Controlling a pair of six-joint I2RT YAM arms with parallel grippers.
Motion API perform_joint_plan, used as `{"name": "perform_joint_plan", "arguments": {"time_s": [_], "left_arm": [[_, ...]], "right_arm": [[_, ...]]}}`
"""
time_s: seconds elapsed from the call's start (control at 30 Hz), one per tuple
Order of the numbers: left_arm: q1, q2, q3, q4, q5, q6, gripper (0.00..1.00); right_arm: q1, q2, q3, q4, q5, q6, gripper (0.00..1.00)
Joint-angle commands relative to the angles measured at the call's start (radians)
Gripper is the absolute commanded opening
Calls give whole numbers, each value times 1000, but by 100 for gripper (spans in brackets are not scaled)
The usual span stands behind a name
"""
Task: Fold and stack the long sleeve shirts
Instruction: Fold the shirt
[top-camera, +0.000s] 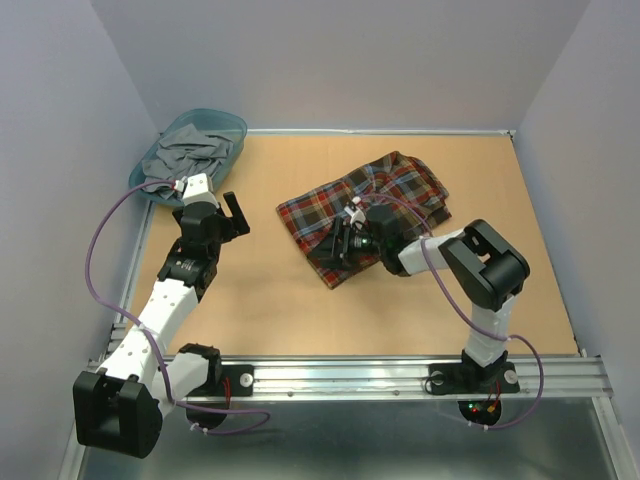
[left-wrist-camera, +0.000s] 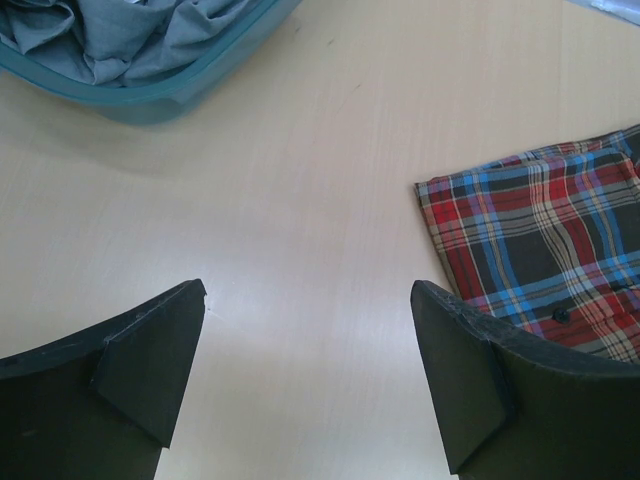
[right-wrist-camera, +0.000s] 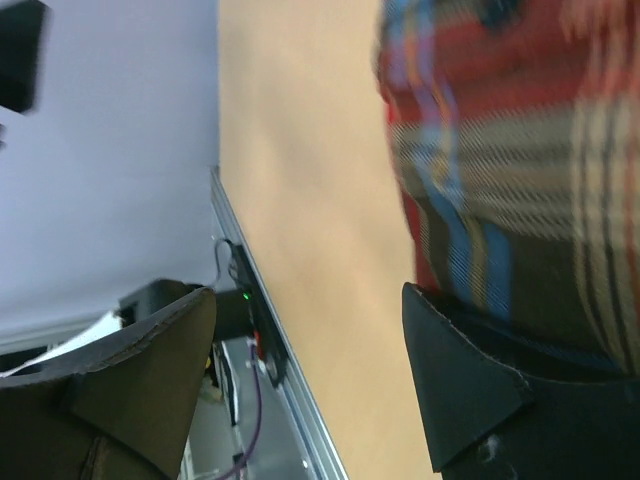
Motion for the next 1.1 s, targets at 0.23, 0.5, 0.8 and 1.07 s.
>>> {"name": "perform_joint_plan", "arguments": {"time_s": [0.23,0.5,0.8,1.07], "left_arm": [[0,5,-16,36,40,-2,95],[-87,25,-20,96,223,-16,88],[-360,207,52,183,220,30,77],[-508,469,179,203,234,116,55]], "right_arm": [[29,47,-152,159,-54,10,80],[-81,-162,-20,-149,36,-146,79],[-274,-266,51,-485,202,-385,70],[-302,-272,135,-677,351,-565,57]]}}
